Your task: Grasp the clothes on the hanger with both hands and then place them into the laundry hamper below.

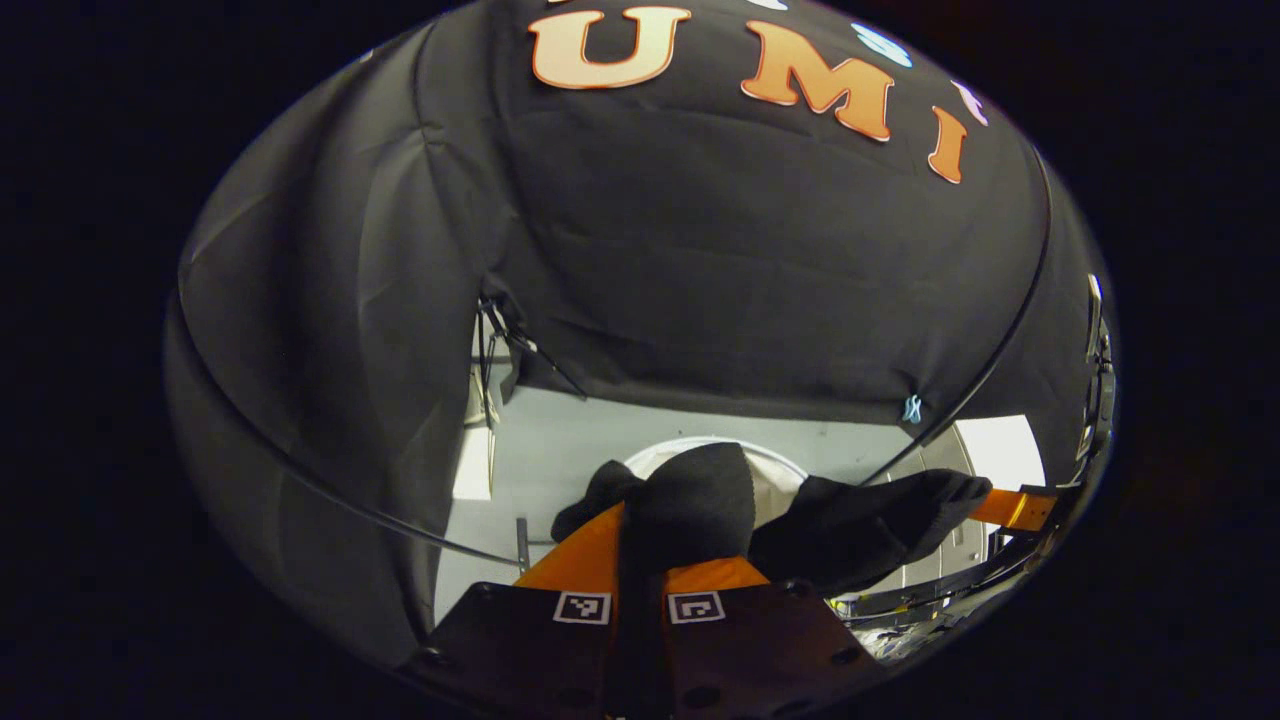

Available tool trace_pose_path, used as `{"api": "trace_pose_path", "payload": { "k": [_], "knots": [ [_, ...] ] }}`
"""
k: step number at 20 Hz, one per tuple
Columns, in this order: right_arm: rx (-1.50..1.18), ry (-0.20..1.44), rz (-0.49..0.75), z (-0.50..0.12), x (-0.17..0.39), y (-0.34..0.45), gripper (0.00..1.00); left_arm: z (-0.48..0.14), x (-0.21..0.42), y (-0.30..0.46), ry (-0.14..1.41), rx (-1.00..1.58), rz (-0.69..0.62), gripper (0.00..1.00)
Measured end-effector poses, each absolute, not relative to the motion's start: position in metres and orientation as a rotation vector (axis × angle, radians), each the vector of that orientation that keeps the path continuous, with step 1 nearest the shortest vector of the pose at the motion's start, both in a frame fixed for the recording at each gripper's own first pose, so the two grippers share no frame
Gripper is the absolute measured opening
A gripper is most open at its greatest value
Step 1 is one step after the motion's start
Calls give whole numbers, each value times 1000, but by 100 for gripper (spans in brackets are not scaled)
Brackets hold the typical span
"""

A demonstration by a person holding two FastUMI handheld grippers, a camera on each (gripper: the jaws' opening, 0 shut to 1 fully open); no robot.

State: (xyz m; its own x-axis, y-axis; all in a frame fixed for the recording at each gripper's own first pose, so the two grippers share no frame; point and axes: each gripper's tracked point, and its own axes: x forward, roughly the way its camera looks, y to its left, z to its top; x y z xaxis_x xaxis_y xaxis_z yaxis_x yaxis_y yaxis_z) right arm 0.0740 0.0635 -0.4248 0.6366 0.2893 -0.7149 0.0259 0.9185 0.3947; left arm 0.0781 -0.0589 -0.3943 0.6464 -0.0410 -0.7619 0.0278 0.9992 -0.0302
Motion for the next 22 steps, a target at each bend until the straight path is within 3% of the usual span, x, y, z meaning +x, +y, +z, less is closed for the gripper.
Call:
{"api": "trace_pose_path", "payload": {
  "k": [12,19,21,22],
  "knots": [
    [216,1091,76,-539,19,68,5,-482,17,-83,1135,55,-75,7],
    [152,1157,77,-561,12,74,11,-506,-7,-84,1234,-9,-56,7],
    [119,1157,72,-562,15,70,13,-508,-7,-78,1243,-13,-38,11],
    [112,1155,71,-562,17,70,18,-508,-8,-74,1246,-14,-26,18]
  ]
}}
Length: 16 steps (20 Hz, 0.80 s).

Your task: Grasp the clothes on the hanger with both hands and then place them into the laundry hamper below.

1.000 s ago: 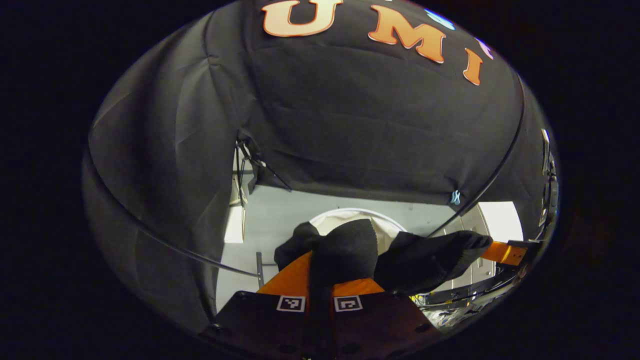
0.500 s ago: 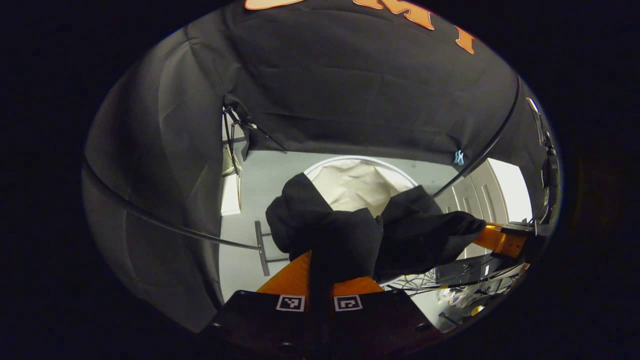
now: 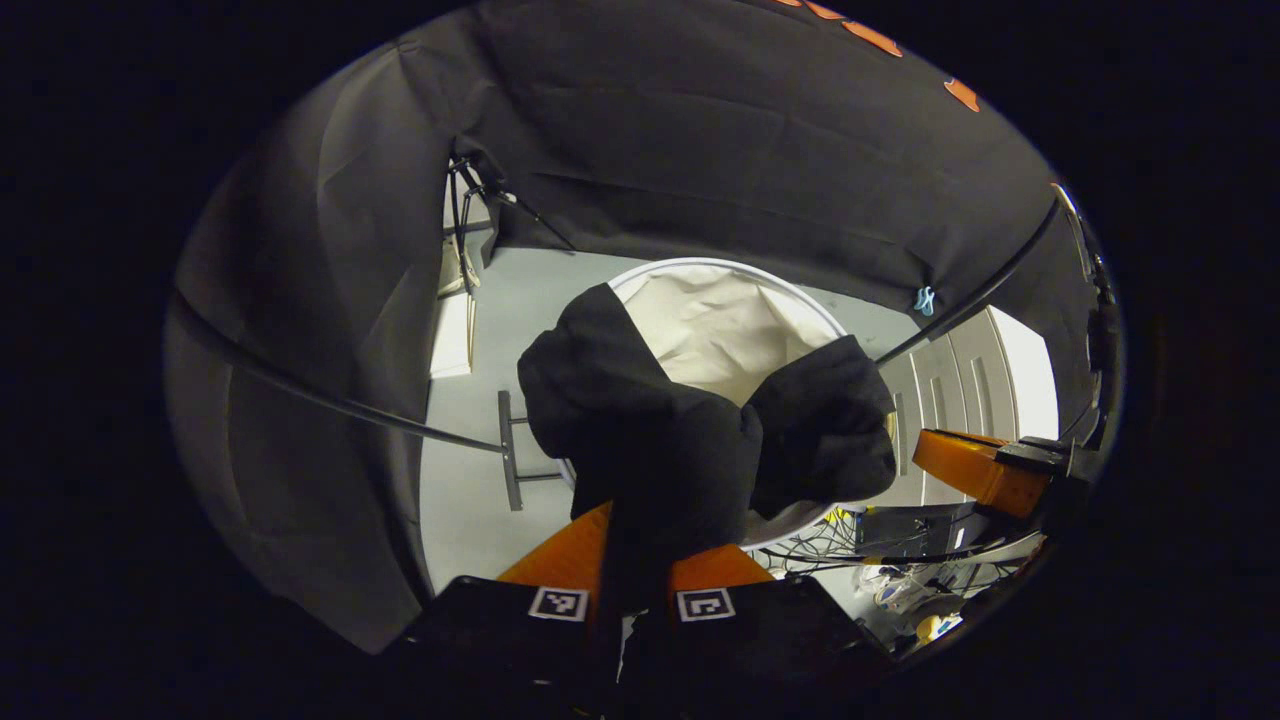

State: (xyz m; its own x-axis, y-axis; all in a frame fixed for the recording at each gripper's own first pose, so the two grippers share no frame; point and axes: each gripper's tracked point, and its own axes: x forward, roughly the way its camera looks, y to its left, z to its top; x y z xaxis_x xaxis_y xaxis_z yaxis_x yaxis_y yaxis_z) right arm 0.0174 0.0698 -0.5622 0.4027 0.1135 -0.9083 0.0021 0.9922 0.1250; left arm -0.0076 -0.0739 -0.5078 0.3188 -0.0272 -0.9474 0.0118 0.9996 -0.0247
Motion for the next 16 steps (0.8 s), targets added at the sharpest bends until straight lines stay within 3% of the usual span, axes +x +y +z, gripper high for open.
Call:
{"api": "trace_pose_path", "payload": {
  "k": [2,4,5,7,8,10,11,12,13,14,15,16],
  "knots": [
    [102,1157,74,-561,17,73,27,-509,-6,-76,1254,-40,-16,28],
    [89,1156,76,-560,19,72,26,-510,-4,-74,1252,-60,-6,35],
    [83,1157,79,-561,17,72,35,-510,-4,-72,1249,-59,-2,38],
    [74,1161,83,-558,16,71,38,-507,-3,-71,1244,-49,7,50],
    [71,1158,83,-556,15,71,53,-506,-2,-71,1244,-45,7,35],
    [65,1149,77,-552,14,68,61,-504,-1,-75,1237,-51,-12,65],
    [61,1138,72,-546,17,66,76,-504,0,-75,1231,-56,-17,80],
    [56,1126,70,-540,20,63,87,-501,2,-75,1224,-56,-16,79],
    [49,1114,69,-534,21,61,90,-492,1,-76,1212,-40,-13,72],
    [42,1099,73,-526,22,59,86,-483,3,-77,1195,-32,-13,82],
    [35,1084,77,-517,23,59,93,-477,0,-77,1181,-27,-4,84],
    [29,1068,82,-508,24,58,93,-470,-3,-76,1167,-31,2,95]
  ]
}}
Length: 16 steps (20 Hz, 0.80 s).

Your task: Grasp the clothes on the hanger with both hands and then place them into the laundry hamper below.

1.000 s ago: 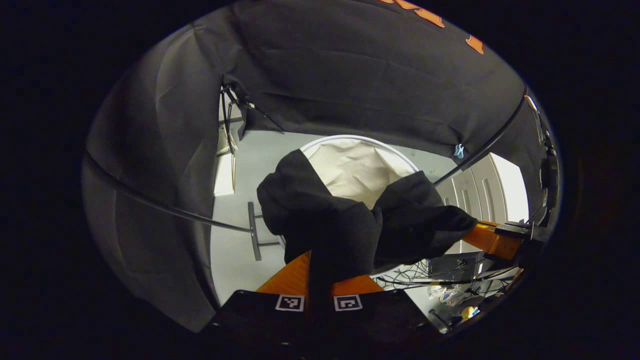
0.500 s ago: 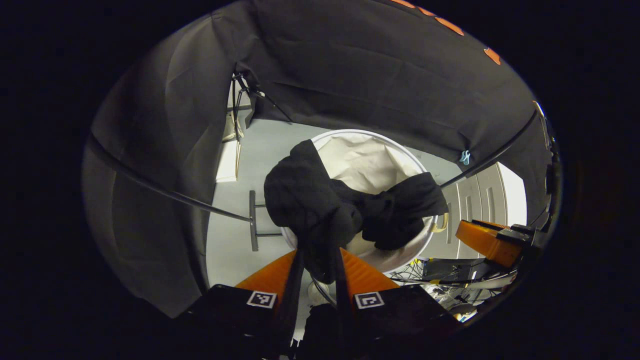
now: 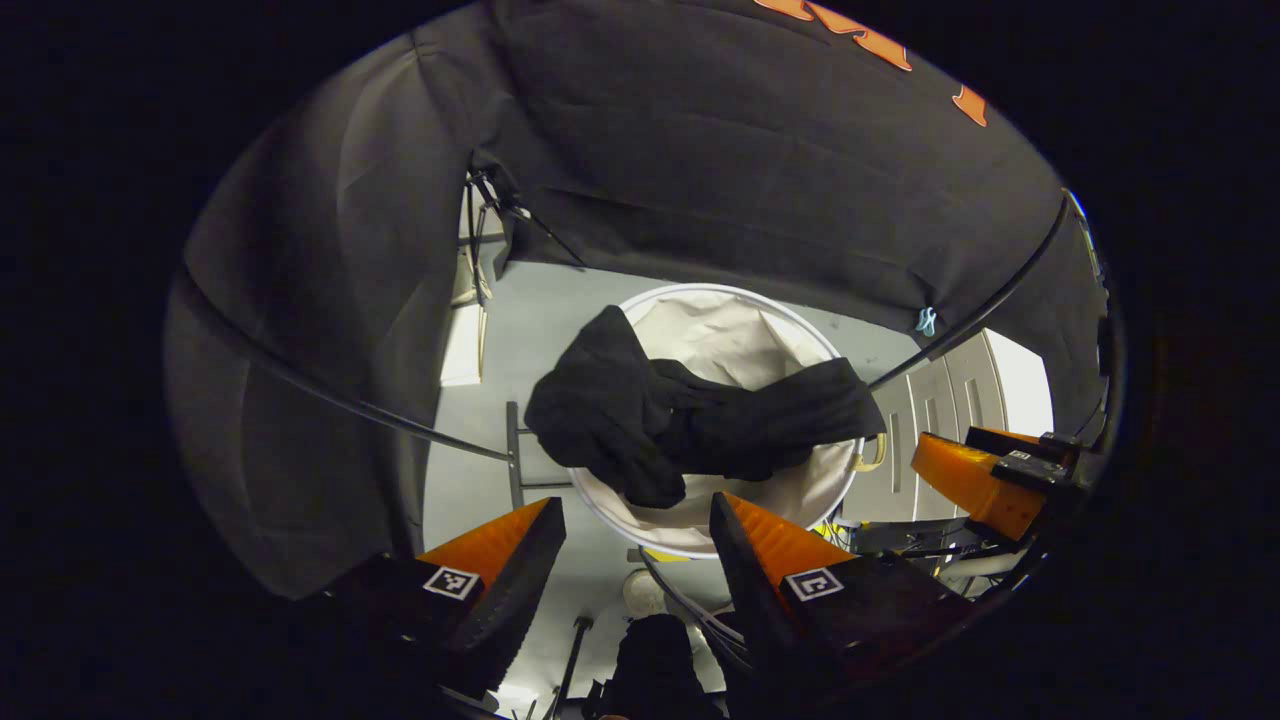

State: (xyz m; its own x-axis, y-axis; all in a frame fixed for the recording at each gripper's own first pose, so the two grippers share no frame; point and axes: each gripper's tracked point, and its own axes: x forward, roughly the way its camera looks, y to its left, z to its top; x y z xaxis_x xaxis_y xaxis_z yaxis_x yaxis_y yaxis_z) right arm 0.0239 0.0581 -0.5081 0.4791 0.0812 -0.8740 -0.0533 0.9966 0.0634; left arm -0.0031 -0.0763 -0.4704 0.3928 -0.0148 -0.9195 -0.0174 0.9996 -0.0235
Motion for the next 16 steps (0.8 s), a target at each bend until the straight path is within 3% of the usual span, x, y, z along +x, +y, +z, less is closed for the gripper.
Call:
{"api": "trace_pose_path", "payload": {
  "k": [8,16],
  "knots": [
    [-33,938,109,-421,13,48,94,-391,14,-53,1002,5,44,100],
    [-22,701,110,-285,17,34,93,-279,32,-62,764,-72,20,98]
  ]
}}
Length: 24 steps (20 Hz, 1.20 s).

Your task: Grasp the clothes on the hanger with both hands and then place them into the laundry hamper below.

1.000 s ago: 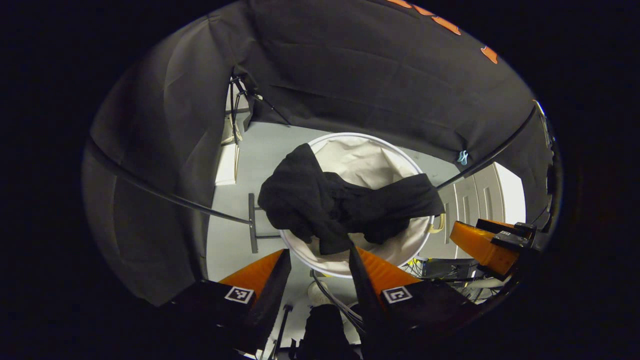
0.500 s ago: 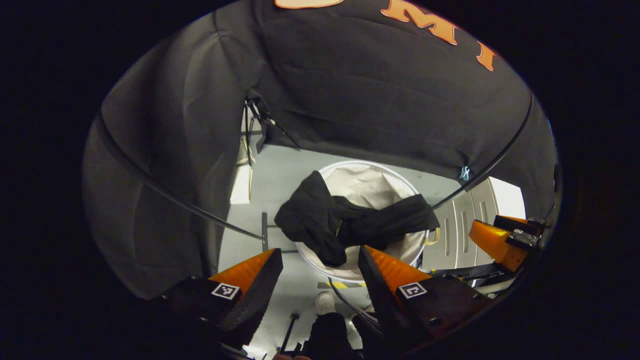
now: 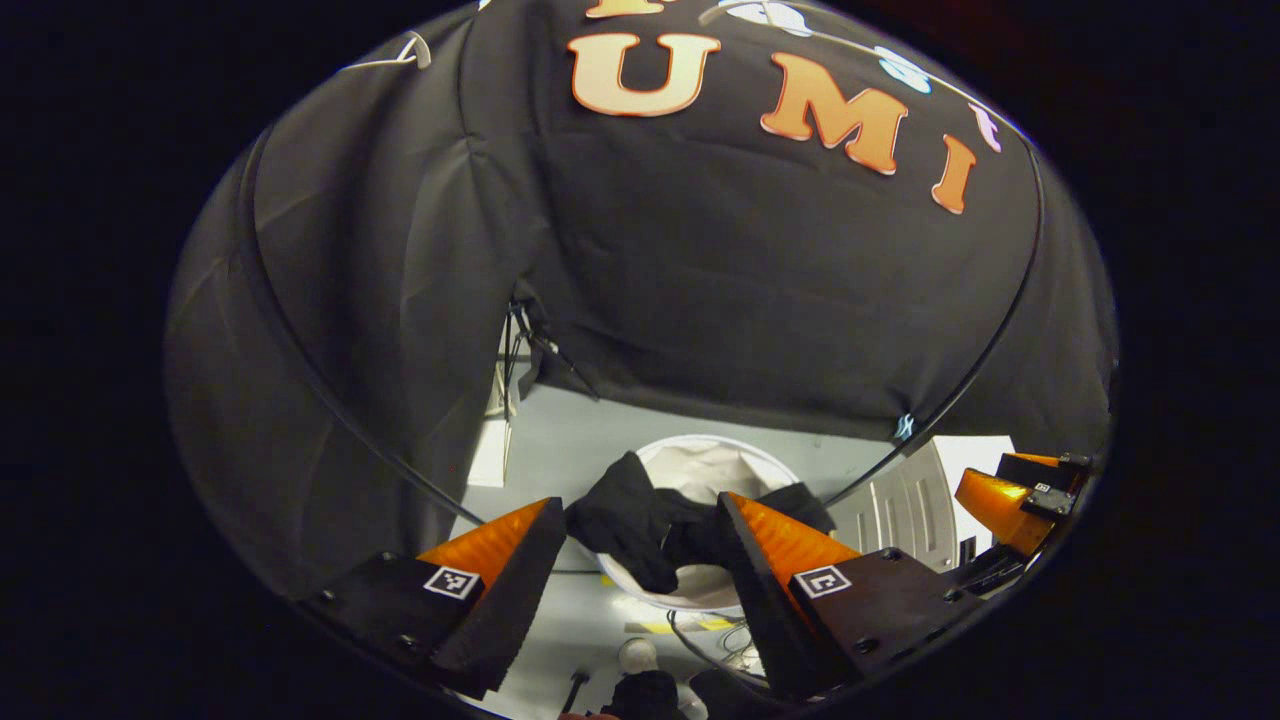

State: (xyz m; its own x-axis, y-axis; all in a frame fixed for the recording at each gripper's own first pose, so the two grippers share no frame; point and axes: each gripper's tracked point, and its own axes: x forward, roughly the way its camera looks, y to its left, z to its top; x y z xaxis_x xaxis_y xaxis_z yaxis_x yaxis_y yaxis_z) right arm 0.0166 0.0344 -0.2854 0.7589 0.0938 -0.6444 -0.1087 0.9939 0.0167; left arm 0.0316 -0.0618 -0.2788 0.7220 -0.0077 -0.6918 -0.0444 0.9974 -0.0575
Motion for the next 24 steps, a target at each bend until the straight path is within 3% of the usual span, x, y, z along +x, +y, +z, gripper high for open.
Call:
{"api": "trace_pose_path", "payload": {
  "k": [16,24],
  "knots": [
    [2,328,136,-54,17,33,93,-63,40,-71,358,-122,-40,98],
    [-23,127,119,16,14,18,92,30,38,-57,112,-115,-34,100]
  ]
}}
